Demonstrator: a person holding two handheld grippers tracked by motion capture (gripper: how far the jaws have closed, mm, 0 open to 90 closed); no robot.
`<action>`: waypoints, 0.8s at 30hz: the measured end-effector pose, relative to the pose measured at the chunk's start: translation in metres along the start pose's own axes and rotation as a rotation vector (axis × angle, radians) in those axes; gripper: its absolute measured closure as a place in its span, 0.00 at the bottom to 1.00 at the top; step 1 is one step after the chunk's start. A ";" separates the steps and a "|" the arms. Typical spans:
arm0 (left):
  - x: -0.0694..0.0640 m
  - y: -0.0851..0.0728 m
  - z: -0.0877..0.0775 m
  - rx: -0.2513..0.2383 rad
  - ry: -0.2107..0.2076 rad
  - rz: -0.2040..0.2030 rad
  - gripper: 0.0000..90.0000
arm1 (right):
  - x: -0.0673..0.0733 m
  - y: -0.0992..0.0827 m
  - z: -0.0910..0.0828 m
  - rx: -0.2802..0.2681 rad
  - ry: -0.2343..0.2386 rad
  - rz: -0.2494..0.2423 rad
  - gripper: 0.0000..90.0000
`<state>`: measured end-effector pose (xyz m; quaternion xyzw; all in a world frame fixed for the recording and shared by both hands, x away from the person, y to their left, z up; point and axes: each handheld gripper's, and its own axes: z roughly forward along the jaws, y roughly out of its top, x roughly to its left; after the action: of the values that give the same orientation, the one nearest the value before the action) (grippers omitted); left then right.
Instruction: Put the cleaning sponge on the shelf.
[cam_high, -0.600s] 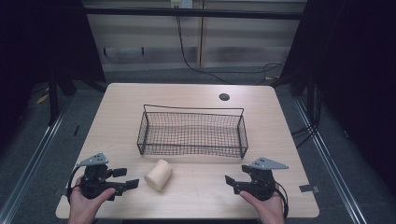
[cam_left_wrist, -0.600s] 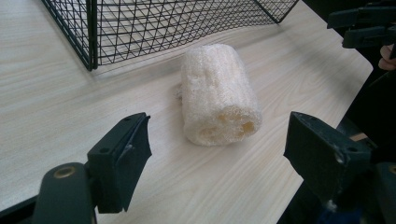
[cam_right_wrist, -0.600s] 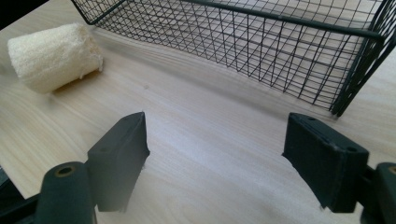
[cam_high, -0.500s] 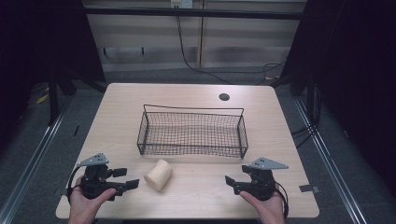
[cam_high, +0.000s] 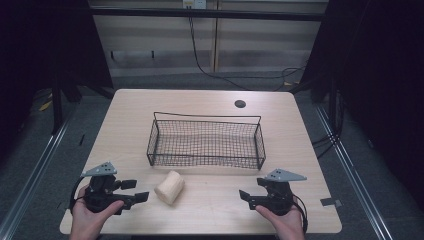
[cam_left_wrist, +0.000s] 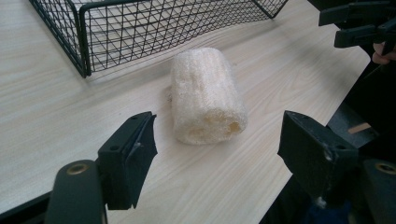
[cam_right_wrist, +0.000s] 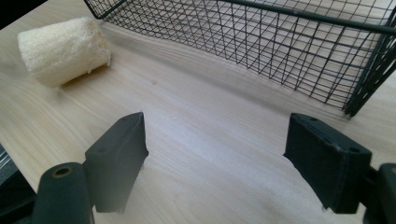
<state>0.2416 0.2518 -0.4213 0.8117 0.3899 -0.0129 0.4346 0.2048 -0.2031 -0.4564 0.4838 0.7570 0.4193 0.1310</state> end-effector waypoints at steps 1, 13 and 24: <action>-0.001 0.001 0.001 0.006 -0.006 0.001 0.31 | 0.001 0.000 0.000 0.007 0.000 -0.002 0.22; -0.013 0.025 0.008 0.115 0.001 0.015 0.33 | 0.003 0.000 0.003 0.017 0.014 -0.008 0.22; -0.016 0.040 0.022 0.227 0.031 0.037 0.27 | 0.002 0.000 0.003 0.019 0.018 -0.010 0.22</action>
<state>0.2632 0.2127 -0.4013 0.8629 0.3773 -0.0364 0.3342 0.2058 -0.1996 -0.4579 0.4773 0.7645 0.4158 0.1217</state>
